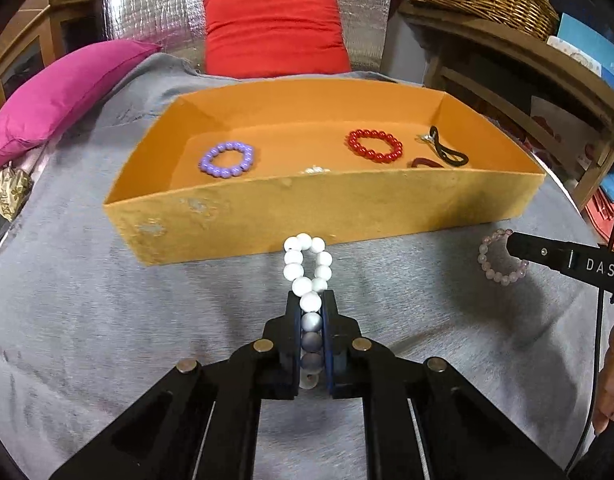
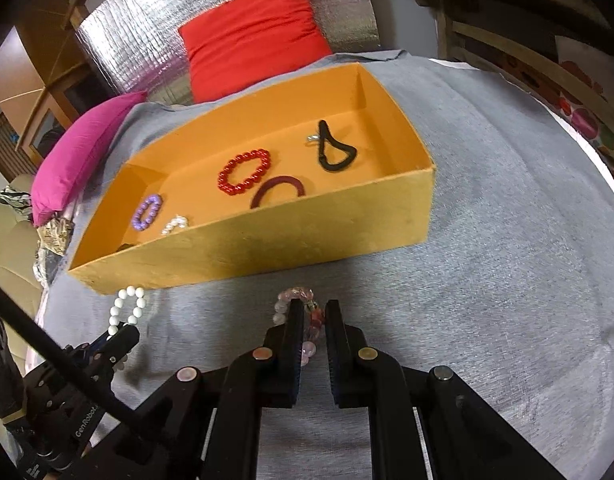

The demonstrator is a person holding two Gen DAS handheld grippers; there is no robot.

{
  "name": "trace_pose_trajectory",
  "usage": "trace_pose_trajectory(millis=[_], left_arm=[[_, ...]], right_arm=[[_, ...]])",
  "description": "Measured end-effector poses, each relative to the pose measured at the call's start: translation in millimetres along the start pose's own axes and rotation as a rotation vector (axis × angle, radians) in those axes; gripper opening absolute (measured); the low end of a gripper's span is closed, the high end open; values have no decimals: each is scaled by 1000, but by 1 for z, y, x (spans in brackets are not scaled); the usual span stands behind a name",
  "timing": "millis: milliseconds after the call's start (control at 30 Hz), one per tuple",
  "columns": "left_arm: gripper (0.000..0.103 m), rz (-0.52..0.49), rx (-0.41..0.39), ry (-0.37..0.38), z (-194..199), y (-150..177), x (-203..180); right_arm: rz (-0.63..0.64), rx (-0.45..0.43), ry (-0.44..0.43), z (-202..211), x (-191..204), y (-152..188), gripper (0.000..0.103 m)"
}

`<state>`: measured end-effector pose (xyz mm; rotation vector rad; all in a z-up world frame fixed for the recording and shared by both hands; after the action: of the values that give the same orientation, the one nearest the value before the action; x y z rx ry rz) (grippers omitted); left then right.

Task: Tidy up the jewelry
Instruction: 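Carry the white bracelet over the box with the left tool while the right carries the pink-white bracelet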

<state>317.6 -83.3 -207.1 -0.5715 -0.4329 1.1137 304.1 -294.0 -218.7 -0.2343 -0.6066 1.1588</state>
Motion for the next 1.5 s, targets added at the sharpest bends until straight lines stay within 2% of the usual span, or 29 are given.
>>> trace_pose_trajectory(millis=[600, 767, 1133, 1500], left_arm=[[10, 56, -112, 29, 50, 1, 50], [10, 78, -134, 10, 57, -6, 59], [10, 96, -199, -64, 73, -23, 70], [10, 82, -222, -113, 77, -34, 68]], right_arm=[[37, -35, -95, 8, 42, 6, 12], [27, -57, -152, 16, 51, 7, 12], [33, -196, -270, 49, 65, -2, 12], [19, -270, -270, 52, 76, -25, 12]])
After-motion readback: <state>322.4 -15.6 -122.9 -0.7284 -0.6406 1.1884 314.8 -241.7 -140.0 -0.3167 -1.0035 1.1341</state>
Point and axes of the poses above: each gripper's, at about its wrist camera, not at the fingertips, and z roughly against the way its jaws point, x to its left, y to its underside, the point moved 4 cm from there along -z, roughly the way its jaws point, and after that the axes turned 6 degrees about -z, right-handed, at the moved point
